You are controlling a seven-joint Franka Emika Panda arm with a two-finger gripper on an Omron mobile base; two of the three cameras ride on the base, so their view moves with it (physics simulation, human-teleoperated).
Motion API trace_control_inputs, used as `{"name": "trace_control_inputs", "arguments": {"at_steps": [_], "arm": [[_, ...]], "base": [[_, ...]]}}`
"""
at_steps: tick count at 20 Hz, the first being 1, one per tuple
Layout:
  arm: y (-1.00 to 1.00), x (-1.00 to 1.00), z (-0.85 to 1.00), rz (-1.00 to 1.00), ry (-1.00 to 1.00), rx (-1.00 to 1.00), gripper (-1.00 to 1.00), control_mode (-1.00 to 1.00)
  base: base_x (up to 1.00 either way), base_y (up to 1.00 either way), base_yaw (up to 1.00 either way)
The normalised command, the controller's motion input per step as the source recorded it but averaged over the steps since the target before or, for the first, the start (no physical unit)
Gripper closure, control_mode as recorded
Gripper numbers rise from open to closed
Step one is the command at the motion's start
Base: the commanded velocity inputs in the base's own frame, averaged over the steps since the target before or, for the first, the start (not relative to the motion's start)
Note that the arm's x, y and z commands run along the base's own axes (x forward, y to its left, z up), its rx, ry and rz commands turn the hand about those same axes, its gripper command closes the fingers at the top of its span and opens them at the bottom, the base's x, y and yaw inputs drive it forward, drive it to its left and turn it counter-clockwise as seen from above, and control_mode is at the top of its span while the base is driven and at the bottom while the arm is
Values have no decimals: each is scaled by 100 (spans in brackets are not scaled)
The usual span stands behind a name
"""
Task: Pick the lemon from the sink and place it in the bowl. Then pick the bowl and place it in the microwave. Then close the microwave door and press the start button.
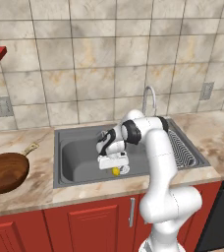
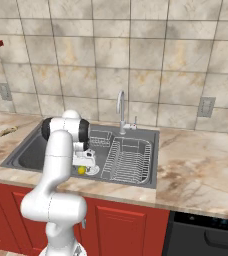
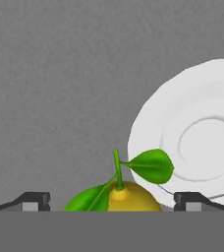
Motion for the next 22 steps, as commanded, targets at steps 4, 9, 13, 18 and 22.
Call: {"name": "trace_control_inputs", "arguments": {"at_steps": [4, 9, 13, 18, 22], "arm": [[0, 14, -7, 0, 0, 0, 100, -100], [0, -6, 0, 0, 0, 0, 100, -100], [0, -30, 11, 0, 0, 0, 100, -100], [0, -39, 76, 0, -9, 1, 100, -100], [3, -32, 100, 4, -20, 0, 100, -100]], "base": [[0, 0, 0], [0, 0, 0], [0, 0, 0], [0, 0, 0], [0, 0, 0]]}}
